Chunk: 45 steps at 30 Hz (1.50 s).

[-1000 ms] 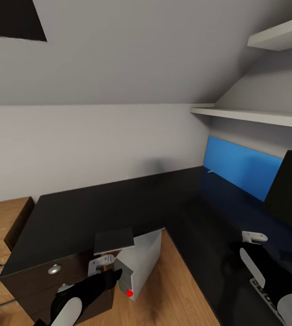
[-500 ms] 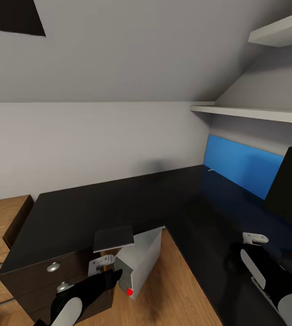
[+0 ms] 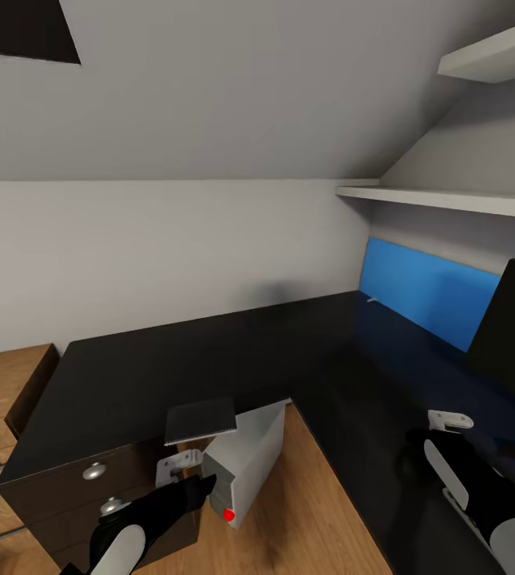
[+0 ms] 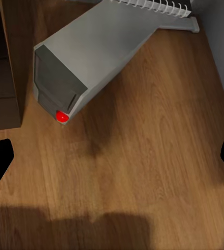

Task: In the bedroom, organize the workspace by keeping the computer under the desk, ensuring the monitor is on the desk, placing the keyboard on the desk next to the monitor, placing the mouse on the desk next to the keyboard, moving the folder from the swivel chair onto the desk next to the mouse, stacking the notebook on top of the folder with the pen on top of the notebook, and positioning the swivel chair next to the desk.

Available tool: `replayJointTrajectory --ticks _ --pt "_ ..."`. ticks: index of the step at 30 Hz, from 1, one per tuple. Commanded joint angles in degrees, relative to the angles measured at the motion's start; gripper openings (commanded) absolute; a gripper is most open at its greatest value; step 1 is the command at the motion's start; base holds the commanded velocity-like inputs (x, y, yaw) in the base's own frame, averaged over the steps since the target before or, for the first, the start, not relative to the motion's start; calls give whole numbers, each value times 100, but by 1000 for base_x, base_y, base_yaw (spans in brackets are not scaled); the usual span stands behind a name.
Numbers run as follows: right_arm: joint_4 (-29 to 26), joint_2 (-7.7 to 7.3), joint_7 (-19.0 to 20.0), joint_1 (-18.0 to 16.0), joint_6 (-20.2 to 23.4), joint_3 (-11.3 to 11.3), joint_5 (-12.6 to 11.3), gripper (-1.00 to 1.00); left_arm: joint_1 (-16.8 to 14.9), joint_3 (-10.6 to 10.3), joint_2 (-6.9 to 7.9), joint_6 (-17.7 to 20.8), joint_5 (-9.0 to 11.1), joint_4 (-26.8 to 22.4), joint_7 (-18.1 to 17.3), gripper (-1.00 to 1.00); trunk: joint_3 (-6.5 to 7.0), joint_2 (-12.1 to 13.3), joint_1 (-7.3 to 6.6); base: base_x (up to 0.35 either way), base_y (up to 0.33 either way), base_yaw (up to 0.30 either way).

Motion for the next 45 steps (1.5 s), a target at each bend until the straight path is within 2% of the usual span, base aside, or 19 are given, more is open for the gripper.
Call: replayJointTrajectory --ticks 1,23,29,45 --pt "-7 -8 -71 -5 3 33 -78 -100 -6 -14 5 -3 54 -10 59 100 -7 -4 0 0 0 0" --pt "1 -8 -81 -5 9 33 -71 -100 -6 -3 22 6 54 4 42 100 -7 -4 0 2 -6 0" --pt "1 -8 -416 -5 2 33 -79 -100 -6 -4 22 6 54 4 42 100 -7 -4 0 0 0 0" --pt "1 -8 -436 -5 2 33 -80 -100 -6 -26 13 6 54 -13 42 100 -42 -84 44 0 0 0"
